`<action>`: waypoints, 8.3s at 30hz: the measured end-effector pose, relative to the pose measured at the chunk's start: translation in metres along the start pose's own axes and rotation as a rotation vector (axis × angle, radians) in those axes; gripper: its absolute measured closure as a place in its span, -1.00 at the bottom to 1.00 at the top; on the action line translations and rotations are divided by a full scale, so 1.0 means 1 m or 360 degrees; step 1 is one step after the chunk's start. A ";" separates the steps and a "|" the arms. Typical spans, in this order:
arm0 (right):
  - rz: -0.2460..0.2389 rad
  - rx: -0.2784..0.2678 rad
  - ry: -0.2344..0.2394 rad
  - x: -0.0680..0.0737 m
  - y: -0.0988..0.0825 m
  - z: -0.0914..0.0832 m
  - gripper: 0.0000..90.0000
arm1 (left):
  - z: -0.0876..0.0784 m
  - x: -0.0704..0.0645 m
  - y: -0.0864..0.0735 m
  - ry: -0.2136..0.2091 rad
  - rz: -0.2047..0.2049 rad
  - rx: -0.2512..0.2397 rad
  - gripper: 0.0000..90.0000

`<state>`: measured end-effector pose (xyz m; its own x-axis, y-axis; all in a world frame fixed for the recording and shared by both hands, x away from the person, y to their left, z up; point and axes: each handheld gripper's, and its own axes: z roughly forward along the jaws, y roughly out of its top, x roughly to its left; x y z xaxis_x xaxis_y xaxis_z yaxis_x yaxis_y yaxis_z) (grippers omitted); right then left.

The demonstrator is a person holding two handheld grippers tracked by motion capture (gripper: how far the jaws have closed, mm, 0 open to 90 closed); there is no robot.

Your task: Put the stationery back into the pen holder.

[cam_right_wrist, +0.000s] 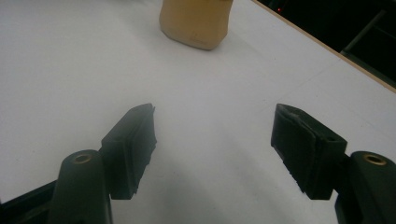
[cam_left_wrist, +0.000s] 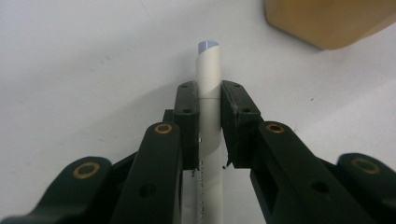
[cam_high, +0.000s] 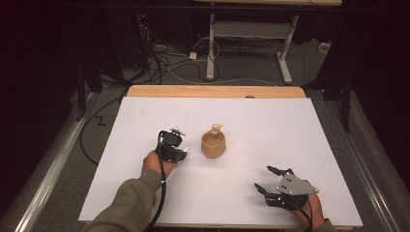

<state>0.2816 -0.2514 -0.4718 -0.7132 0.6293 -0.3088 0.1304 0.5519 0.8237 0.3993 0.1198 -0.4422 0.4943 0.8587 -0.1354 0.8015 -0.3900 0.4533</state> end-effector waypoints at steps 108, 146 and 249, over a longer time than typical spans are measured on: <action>0.0027 -0.0075 -0.0036 -0.003 -0.002 -0.003 -0.32 | -0.015 -0.052 0.042 -0.0292 0.0491 -0.1189 0.66; 0.0015 -0.0051 -0.0015 -0.002 -0.003 -0.001 -0.32 | -0.006 -0.042 0.036 -0.0241 0.0453 -0.1126 0.31; -0.0037 -0.0099 -0.0076 0.004 0.005 -0.006 -0.32 | -0.036 -0.015 -0.116 0.0299 0.0982 -0.0986 -0.49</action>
<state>0.2756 -0.2496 -0.4657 -0.6818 0.6429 -0.3491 0.0700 0.5324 0.8436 0.2867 0.1638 -0.4615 0.6705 0.6171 0.4118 0.0587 -0.5975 0.7997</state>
